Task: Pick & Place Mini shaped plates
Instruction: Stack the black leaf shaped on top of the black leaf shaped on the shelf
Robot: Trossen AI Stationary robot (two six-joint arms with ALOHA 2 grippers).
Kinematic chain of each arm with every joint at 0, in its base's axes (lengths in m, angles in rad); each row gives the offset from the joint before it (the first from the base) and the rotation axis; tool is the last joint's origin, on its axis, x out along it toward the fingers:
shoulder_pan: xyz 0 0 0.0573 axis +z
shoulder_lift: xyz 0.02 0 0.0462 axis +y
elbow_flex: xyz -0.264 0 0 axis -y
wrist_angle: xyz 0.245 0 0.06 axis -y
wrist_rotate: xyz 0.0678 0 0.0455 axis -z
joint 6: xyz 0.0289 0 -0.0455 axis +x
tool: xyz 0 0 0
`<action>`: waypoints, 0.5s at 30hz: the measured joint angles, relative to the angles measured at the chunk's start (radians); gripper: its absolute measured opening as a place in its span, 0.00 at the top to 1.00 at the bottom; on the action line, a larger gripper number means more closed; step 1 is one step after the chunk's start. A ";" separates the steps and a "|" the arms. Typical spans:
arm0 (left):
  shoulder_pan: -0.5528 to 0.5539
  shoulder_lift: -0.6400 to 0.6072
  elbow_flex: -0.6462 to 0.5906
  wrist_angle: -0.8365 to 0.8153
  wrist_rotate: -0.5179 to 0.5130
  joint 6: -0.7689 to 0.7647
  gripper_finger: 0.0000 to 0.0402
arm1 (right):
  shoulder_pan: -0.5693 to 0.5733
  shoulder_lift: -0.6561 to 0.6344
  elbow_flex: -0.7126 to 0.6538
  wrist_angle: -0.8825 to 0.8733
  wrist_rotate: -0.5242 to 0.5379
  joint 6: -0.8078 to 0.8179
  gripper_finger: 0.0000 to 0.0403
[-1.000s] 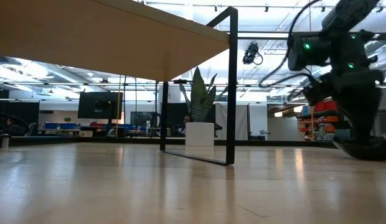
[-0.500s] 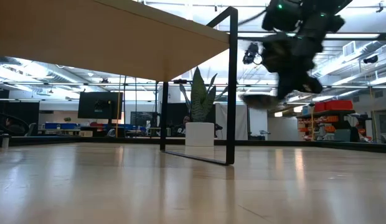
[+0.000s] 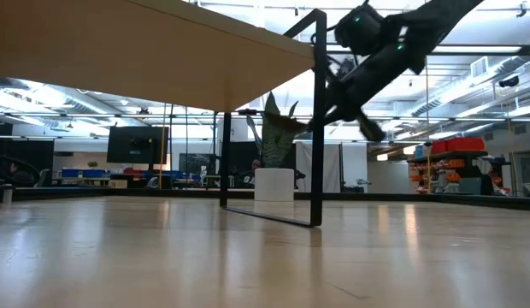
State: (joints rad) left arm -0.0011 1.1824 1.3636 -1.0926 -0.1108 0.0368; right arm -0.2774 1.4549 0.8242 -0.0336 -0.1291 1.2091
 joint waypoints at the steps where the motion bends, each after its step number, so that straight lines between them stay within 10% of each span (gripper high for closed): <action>1: 0.000 0.000 0.000 0.000 0.000 0.000 0.71 | -0.003 0.020 0.000 0.038 -0.002 0.023 1.00; 15: 0.000 0.000 0.000 -0.005 0.000 -0.001 0.71 | -0.014 0.366 0.289 0.112 -0.045 0.055 1.00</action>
State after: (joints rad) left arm -0.0013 1.1824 1.3636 -1.0975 -0.1108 0.0358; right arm -0.2918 1.8213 1.1129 0.0781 -0.1741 1.2645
